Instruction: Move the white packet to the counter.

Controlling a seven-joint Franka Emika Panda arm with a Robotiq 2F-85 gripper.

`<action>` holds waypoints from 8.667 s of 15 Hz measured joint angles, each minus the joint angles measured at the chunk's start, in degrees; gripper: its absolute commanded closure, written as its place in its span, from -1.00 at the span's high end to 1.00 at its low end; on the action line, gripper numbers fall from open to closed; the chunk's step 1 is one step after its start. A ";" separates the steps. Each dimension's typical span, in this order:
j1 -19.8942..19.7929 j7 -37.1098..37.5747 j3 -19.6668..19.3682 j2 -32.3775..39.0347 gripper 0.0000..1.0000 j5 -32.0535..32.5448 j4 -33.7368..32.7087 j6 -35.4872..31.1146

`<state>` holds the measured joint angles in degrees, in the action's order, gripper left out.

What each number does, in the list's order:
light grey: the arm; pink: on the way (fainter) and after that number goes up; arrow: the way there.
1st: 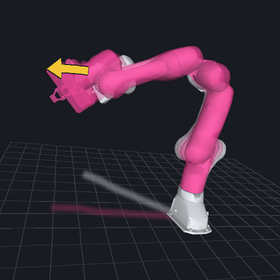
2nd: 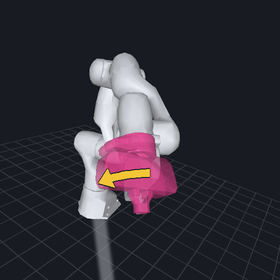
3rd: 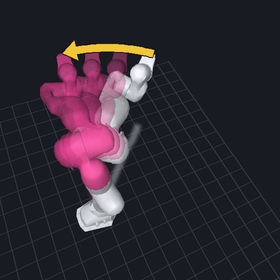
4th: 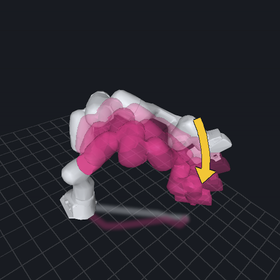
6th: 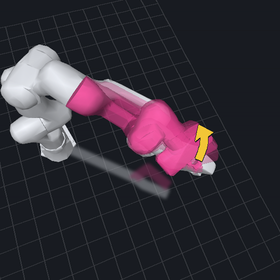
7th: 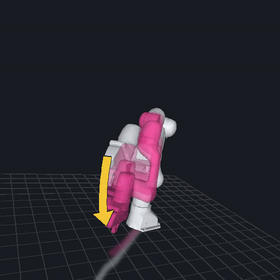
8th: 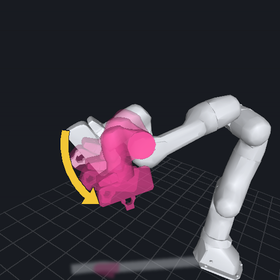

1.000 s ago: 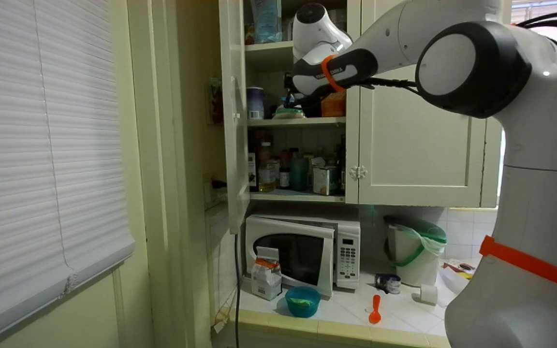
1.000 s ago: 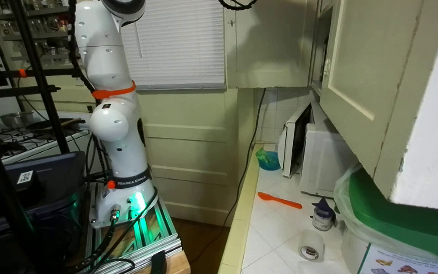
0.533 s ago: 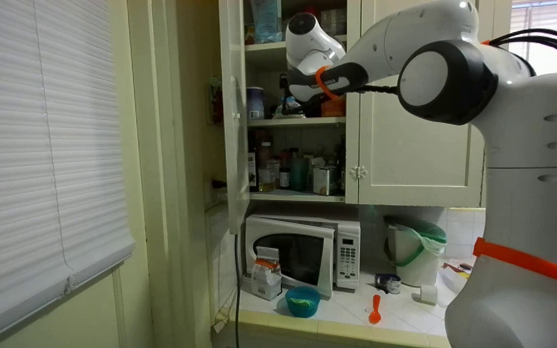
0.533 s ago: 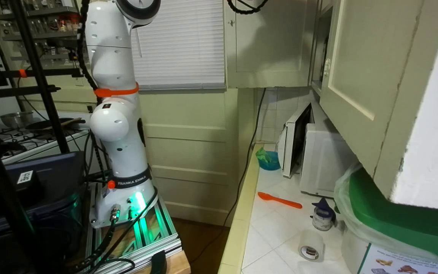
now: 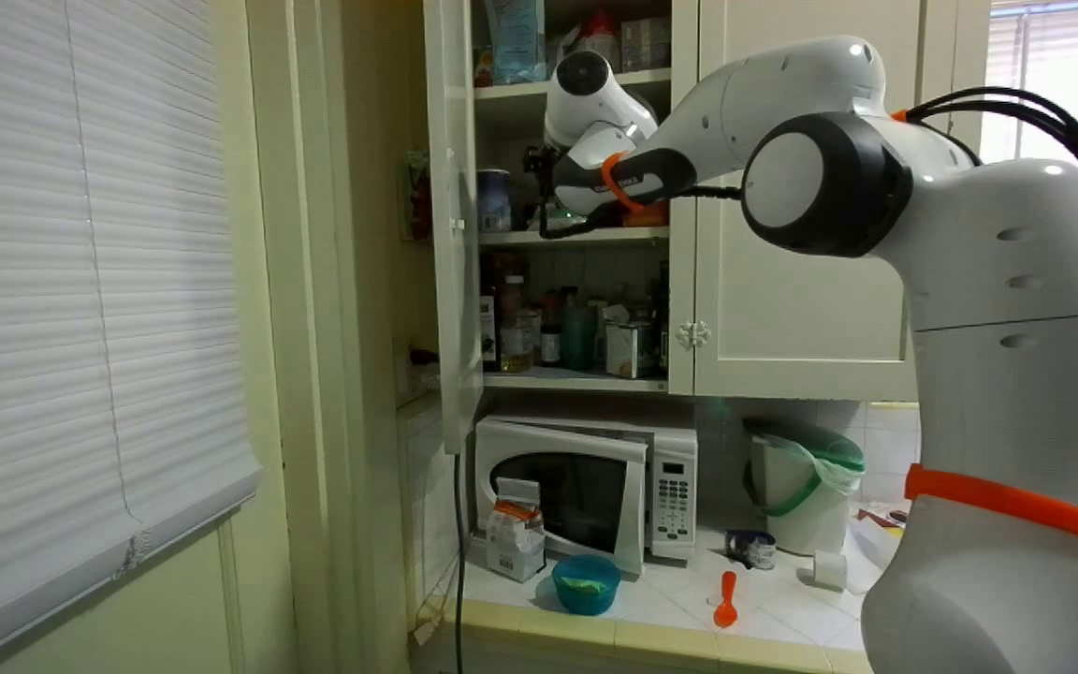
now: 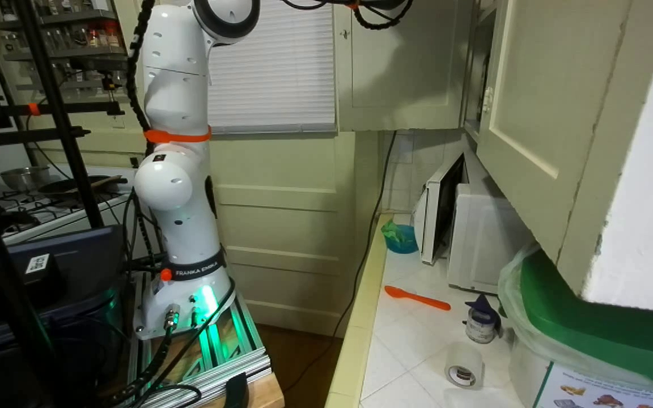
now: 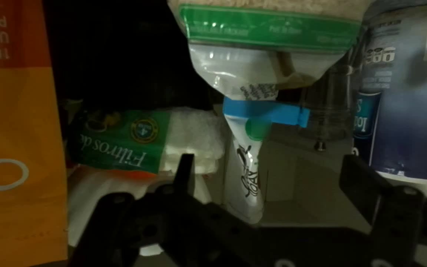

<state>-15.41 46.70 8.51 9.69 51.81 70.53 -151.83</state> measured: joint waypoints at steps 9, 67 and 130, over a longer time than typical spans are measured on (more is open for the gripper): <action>0.00 2.03 -0.40 4.53 0.48 3.23 -4.61 -1.80; -1.27 5.54 -1.31 -23.74 -0.99 -22.76 29.33 6.95; -4.74 50.20 -8.47 -36.35 -0.99 -31.66 83.32 -4.89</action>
<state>-20.15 96.90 0.04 -26.66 20.16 153.85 -156.72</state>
